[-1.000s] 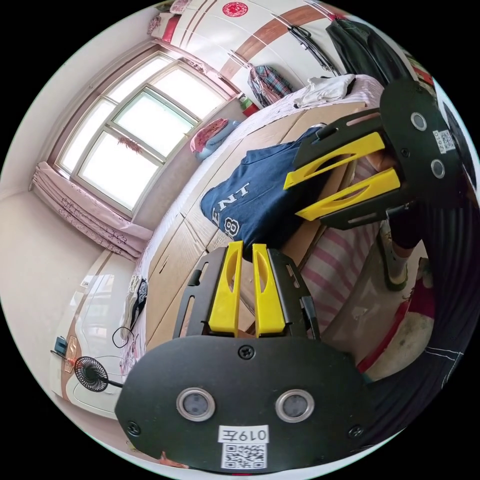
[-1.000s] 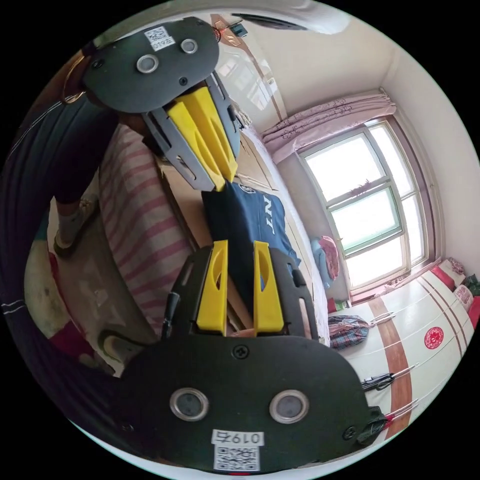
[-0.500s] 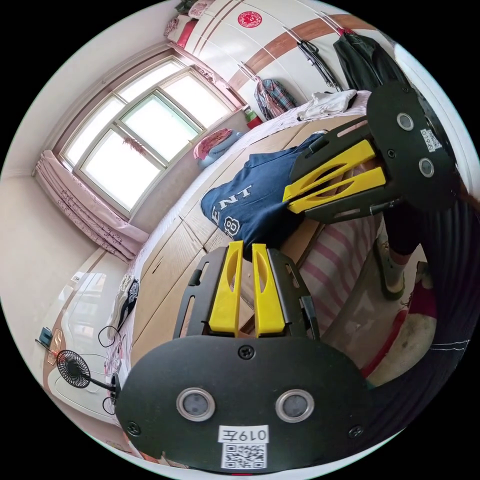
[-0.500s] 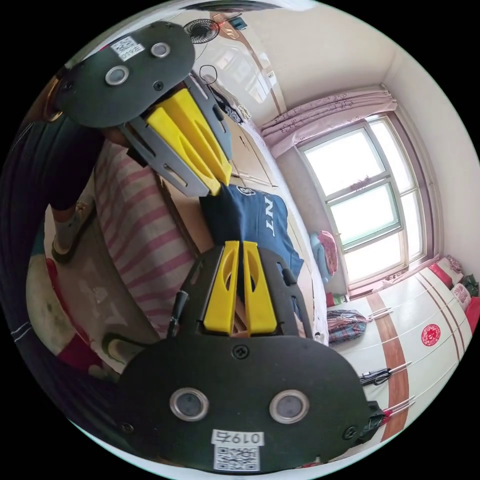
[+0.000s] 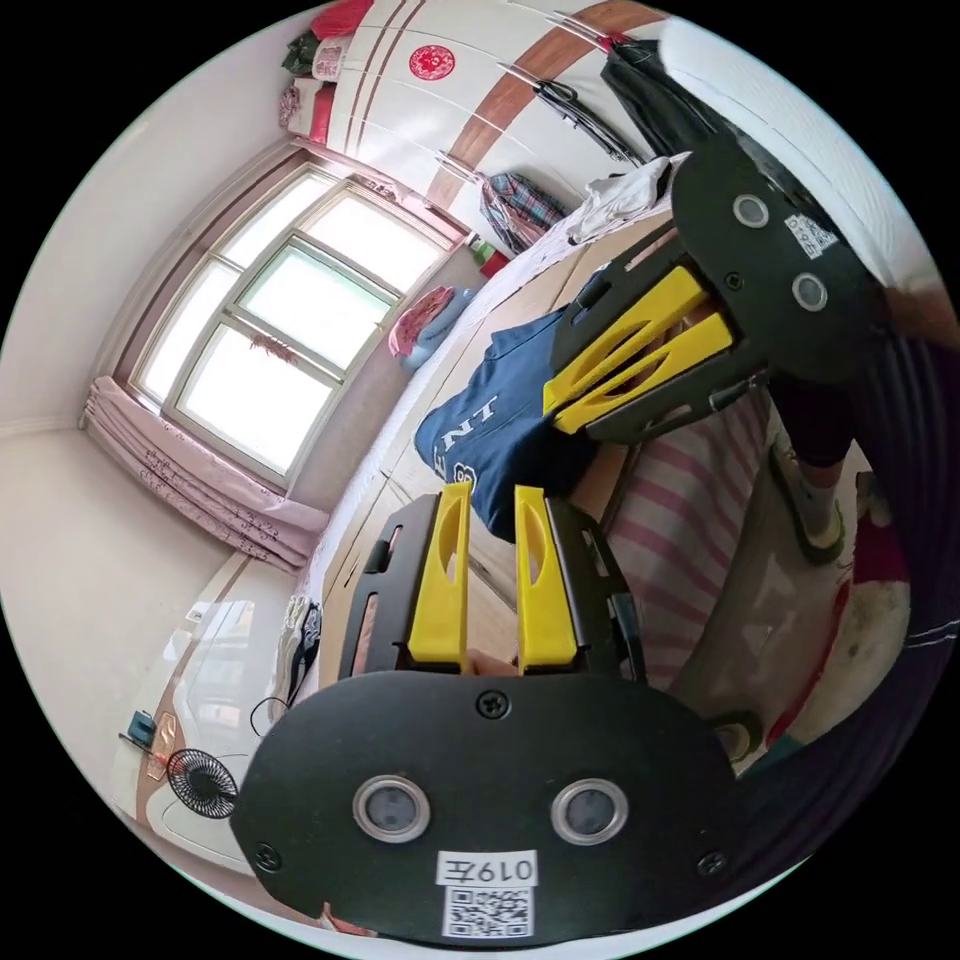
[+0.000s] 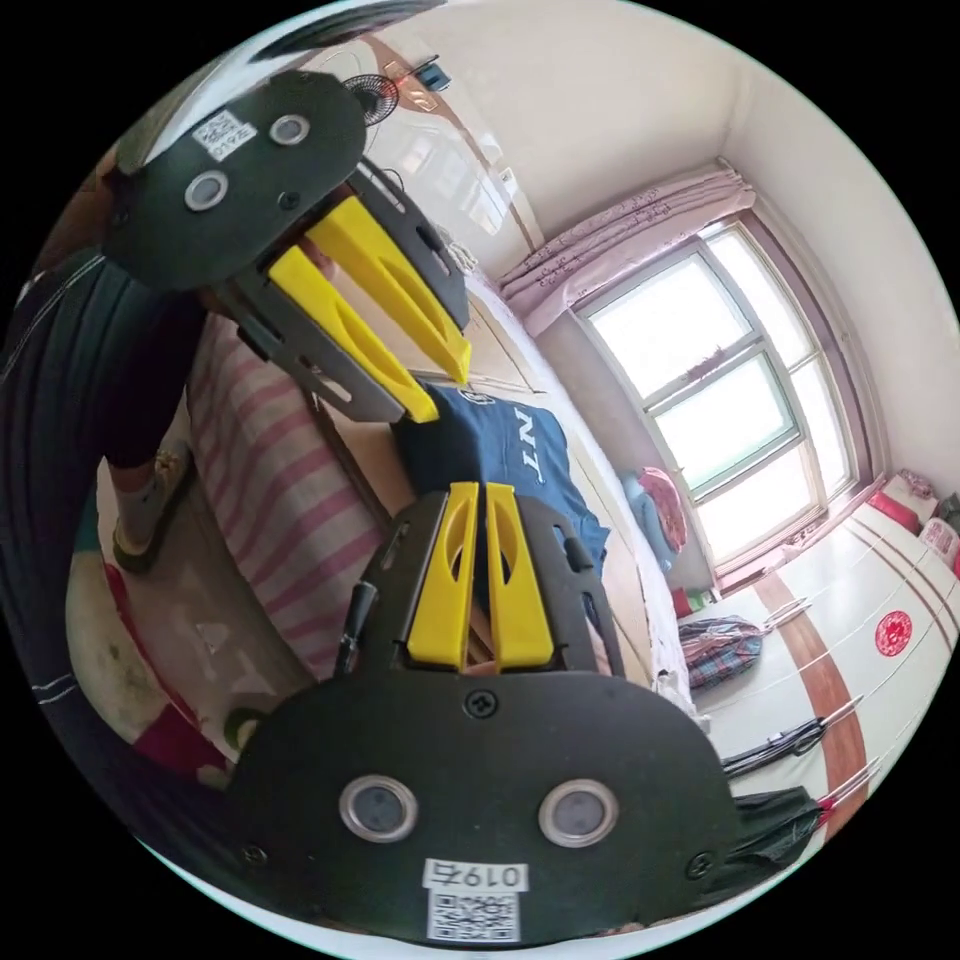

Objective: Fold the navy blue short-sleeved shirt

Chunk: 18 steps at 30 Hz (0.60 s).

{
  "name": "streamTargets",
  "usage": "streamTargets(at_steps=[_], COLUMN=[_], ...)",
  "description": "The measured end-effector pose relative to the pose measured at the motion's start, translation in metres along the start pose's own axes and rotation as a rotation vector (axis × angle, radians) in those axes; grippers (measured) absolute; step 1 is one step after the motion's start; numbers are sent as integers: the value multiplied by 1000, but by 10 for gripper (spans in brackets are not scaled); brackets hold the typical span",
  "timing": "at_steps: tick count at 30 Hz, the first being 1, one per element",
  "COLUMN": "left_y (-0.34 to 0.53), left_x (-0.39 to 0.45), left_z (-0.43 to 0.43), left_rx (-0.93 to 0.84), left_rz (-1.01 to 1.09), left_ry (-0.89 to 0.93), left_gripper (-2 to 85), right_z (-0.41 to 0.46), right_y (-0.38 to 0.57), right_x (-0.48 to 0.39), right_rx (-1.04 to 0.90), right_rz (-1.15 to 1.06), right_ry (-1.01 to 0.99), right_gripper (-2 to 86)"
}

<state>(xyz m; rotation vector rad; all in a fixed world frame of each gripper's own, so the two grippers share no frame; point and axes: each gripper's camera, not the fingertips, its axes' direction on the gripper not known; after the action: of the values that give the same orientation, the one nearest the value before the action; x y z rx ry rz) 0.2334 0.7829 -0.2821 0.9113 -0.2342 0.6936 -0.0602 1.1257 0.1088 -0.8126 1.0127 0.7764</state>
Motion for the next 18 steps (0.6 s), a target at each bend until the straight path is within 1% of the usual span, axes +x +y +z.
streamTargets(at_steps=[2, 8, 10, 13, 18], left_y=[-1, -7, -8, -11, -9], left_x=[-1, 12, 12, 10, 13], left_z=[4, 9, 10, 16, 17], left_rx=[7, 1, -9, -31, -17], left_rz=[34, 170, 161, 123, 111], left_ry=[26, 66, 62, -5, -9], left_gripper=[49, 70, 67, 44, 16], right_z=[-5, -30, -38, -55, -87], right_y=[-6, -40, -52, -76, -119], right_x=[12, 25, 27, 25, 20], right_rx=[7, 21, 23, 29, 39], right_rz=[44, 108, 110, 96, 68], right_ry=[-53, -81, -96, -86, -91], right_gripper=[-8, -8, -8, -8, -5])
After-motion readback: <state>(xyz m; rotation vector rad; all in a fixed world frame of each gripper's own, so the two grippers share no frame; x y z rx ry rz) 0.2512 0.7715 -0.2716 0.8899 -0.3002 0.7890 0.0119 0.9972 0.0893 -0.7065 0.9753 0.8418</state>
